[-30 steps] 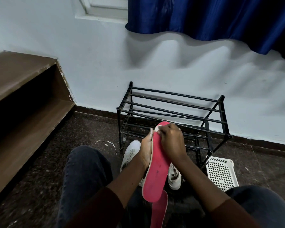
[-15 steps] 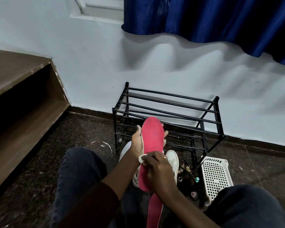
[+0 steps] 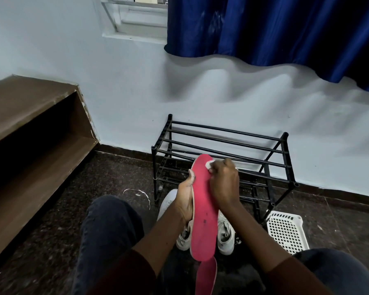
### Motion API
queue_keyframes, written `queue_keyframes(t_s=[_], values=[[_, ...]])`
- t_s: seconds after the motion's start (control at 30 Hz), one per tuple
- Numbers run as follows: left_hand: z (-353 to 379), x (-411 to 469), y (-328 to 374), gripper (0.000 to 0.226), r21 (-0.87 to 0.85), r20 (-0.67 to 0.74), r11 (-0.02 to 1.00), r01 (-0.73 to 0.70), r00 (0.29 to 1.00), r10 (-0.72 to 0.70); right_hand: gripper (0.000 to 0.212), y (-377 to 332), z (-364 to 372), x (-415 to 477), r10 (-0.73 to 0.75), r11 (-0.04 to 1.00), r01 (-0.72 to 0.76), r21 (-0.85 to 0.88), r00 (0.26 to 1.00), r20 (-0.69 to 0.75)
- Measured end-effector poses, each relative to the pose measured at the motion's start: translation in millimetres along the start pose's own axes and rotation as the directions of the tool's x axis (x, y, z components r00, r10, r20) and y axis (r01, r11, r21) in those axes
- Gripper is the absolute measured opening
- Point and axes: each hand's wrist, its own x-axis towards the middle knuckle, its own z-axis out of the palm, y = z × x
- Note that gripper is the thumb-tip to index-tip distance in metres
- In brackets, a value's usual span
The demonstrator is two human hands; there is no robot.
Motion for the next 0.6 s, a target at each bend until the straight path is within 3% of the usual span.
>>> queue_keyframes(t_s=[0.2,0.33,0.47,0.6], values=[[-1,3,6,0.085,0.006,-0.012,1.000,0.015,1.000,-0.015,0.023,-1,-1,-54,-0.045,0.998,0.041,0.057,0.997,0.069],[5,-2,-5,0.066,0.016,-0.023,1.000,0.018,1.000,-0.018,0.017,0,0,-28,-0.044,0.998,0.043,0.035,0.998,0.051],[9,-7,-8,0.065,0.074,-0.018,0.997,0.033,0.999,-0.032,0.014,5,2,11,-0.004,0.999,0.005,0.035,0.999,-0.038],[2,-3,2,0.068,0.053,-0.010,0.998,-0.023,1.000,0.023,0.019,6,4,6,0.090,0.991,-0.090,0.103,0.996,0.005]])
